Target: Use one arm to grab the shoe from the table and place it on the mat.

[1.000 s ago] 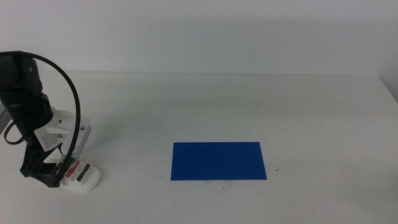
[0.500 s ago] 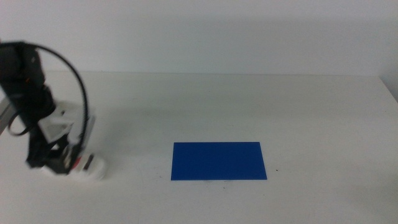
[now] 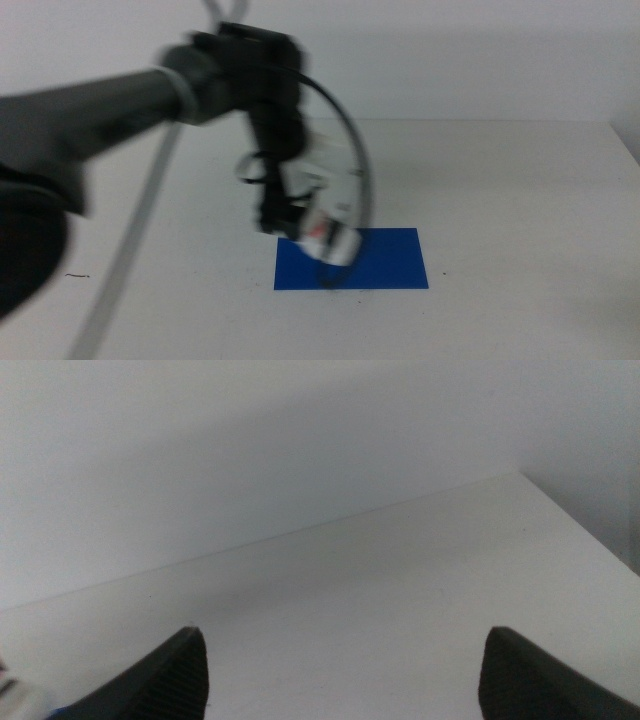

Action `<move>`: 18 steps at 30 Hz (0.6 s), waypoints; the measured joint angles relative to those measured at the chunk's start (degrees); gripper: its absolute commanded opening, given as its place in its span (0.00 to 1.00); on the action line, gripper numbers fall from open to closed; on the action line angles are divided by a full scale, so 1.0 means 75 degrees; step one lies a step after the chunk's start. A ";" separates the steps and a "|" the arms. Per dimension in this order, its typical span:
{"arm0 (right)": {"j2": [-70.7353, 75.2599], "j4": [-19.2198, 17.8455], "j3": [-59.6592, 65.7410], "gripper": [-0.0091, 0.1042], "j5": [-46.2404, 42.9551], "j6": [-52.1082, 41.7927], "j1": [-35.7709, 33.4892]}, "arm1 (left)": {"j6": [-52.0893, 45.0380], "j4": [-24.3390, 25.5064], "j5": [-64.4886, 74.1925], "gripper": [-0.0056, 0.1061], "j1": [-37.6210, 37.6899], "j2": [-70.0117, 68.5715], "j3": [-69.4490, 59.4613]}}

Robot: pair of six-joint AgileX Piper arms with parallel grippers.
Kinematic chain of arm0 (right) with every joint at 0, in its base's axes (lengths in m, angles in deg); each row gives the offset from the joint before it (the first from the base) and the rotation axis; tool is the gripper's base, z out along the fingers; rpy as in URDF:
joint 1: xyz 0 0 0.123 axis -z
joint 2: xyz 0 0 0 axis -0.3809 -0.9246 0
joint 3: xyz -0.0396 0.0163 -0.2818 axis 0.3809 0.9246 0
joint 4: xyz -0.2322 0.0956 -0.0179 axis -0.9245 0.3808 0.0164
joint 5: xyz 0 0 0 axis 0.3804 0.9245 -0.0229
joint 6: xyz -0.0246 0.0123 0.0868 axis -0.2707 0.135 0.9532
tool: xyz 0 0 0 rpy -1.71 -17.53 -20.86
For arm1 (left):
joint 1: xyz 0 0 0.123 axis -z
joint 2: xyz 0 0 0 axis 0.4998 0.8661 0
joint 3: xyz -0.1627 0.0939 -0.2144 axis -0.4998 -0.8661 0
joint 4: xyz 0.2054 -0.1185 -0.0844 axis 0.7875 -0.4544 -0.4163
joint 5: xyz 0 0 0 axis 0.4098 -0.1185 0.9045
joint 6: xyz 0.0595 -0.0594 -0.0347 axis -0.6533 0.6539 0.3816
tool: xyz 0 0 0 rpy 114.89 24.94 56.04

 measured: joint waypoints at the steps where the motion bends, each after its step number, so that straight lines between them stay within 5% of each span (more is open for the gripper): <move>1: 0.0000 0.0000 0.0000 0.78 0.0000 0.0000 0.0000 | 0.0057 -0.0013 0.0000 0.37 0.0193 0.0178 0.0261; 7: 0.0000 0.0000 0.0000 0.78 0.0000 0.0000 0.0000 | 0.1956 -0.0218 0.0001 0.37 0.1064 0.0671 0.1167; 18: 0.0000 0.0000 0.0000 0.78 0.0000 0.0000 0.0000 | 1.5889 -0.1053 0.0090 0.37 0.1211 0.0705 0.1236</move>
